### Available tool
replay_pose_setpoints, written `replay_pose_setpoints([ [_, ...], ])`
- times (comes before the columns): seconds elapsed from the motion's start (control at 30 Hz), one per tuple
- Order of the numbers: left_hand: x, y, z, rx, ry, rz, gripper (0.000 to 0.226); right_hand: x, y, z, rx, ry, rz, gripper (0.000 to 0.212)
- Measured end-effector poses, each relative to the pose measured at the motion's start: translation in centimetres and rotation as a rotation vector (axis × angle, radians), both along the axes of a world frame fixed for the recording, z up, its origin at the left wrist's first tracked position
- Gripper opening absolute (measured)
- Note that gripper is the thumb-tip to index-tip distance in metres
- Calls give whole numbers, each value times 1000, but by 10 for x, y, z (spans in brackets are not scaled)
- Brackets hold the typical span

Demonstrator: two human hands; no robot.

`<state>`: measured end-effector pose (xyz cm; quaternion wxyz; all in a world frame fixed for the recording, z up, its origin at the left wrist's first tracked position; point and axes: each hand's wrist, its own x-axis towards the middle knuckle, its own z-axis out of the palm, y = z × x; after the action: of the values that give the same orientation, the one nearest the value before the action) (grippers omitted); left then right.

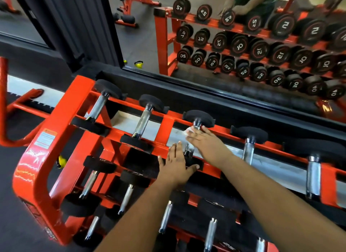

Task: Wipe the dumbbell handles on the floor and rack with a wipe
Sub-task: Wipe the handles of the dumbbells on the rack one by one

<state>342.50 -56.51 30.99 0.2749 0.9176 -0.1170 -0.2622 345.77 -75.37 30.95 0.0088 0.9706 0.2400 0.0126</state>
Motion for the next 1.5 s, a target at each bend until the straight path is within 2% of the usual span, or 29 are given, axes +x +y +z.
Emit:
replay_pose_setpoints([
  [0.13, -3, 0, 2, 3, -36, 24, 103, -22, 2, 5, 71, 193, 120, 59],
  [0.23, -13, -4, 5, 45, -93, 71, 100, -43, -16, 11, 151, 275, 79, 53],
  [0.37, -40, -12, 20, -5, -162, 186, 89, -85, -25, 31, 620, 157, -298, 41],
  [0.43, -57, -22, 29, -70, -197, 201, 81, -113, -24, 49, 979, 242, -510, 38],
  [0.5, -79, -38, 46, -274, -147, 243, 66, -140, -21, 68, 1330, 401, -652, 35],
  [0.53, -90, -45, 54, -418, -95, 284, 49, -151, -19, 73, 1448, 442, -694, 33],
  [0.6, -122, -61, 79, -599, -9, 328, 16, -182, -23, 92, 1595, 480, -743, 30],
  [0.67, -142, -70, 86, -684, 32, 347, 10, -203, -24, 105, 1689, 478, -787, 29],
  [0.8, -183, -84, 109, -766, 64, 437, 8, -248, -33, 128, 1688, 402, -799, 33],
  [0.9, -203, -93, 120, -753, -17, 432, 19, -273, -38, 146, 1632, 337, -751, 27],
  [1.0, -219, -101, 140, -785, -97, 415, 5, -285, -47, 160, 1500, 211, -674, 18],
  [1.1, -231, -106, 159, -855, -95, 450, 10, -291, -57, 170, 1405, 92, -687, 20],
  [1.17, -236, -107, 168, -888, -83, 469, 4, -299, -62, 176, 1444, 121, -665, 24],
  [1.3, -243, -106, 174, -902, -72, 476, 8, -316, -70, 182, 1508, 244, -596, 35],
  [1.5, -255, -108, 180, -890, -109, 421, 11, -324, -69, 190, 1605, 267, -637, 46],
])
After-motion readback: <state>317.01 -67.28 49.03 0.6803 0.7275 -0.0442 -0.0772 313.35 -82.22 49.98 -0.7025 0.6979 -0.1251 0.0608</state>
